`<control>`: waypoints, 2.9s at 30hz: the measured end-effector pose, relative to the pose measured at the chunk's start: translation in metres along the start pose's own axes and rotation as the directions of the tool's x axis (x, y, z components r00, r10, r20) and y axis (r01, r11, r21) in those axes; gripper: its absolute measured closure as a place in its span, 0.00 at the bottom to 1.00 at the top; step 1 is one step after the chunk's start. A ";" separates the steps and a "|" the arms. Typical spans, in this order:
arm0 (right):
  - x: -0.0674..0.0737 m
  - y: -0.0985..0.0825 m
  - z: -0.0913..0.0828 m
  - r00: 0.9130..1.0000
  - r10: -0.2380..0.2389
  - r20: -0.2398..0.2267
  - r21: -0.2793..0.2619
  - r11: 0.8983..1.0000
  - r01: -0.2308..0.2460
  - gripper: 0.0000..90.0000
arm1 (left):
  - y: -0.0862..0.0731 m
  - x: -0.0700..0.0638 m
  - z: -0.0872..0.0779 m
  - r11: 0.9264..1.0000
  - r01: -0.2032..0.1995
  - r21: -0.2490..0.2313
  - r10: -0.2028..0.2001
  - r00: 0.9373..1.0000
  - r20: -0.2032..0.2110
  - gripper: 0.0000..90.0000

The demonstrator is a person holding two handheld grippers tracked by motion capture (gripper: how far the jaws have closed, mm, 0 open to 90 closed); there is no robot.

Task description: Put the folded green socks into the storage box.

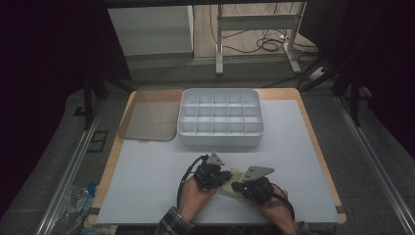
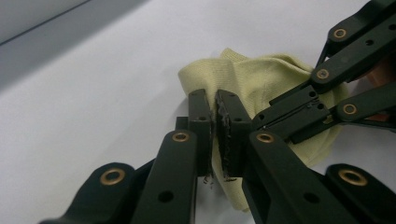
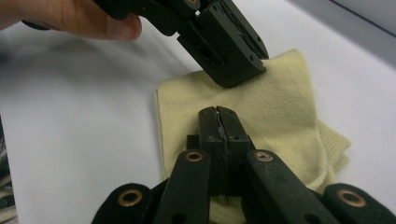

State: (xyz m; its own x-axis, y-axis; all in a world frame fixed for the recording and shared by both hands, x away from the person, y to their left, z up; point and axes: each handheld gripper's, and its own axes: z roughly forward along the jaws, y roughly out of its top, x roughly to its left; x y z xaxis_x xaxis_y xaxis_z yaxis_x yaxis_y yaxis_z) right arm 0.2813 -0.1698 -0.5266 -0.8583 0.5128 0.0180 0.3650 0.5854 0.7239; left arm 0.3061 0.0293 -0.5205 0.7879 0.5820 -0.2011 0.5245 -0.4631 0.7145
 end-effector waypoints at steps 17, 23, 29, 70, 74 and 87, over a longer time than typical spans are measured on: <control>0.011 0.003 0.004 0.999 -0.026 -0.044 0.009 1.000 0.027 1.00 | 0.003 0.002 -0.003 1.000 0.010 -0.014 -0.010 1.000 -0.004 0.95; 0.002 0.008 -0.006 1.000 -0.011 0.007 -0.010 1.000 0.011 0.99 | 0.005 0.004 -0.005 1.000 0.009 -0.019 -0.009 1.000 -0.007 0.95; -0.011 0.003 -0.006 0.998 0.024 0.063 -0.008 1.000 -0.024 0.99 | 0.007 0.004 -0.007 1.000 0.009 -0.025 -0.009 1.000 -0.007 0.94; -0.046 -0.013 -0.056 0.969 0.132 0.210 -0.104 0.988 -0.112 0.71 | 0.010 -0.033 0.010 1.000 -0.017 -0.010 0.018 0.983 0.183 0.78; -0.043 -0.010 -0.058 0.972 0.140 0.188 -0.122 0.985 -0.118 0.66 | 0.009 -0.035 0.015 1.000 -0.023 -0.002 0.023 0.982 0.187 0.77; -0.031 -0.008 -0.048 0.982 0.124 0.140 -0.124 0.987 -0.107 0.60 | 0.007 -0.037 0.021 0.999 -0.032 -0.002 0.032 0.981 0.192 0.75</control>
State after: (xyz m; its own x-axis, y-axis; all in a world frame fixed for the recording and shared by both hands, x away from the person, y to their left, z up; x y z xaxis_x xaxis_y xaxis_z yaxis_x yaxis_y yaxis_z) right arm 0.2880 -0.2210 -0.4997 -0.7472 0.6645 0.0108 0.4072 0.4450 0.7976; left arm 0.2869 -0.0091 -0.5221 0.8514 0.4276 -0.3037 0.4986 -0.4801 0.7218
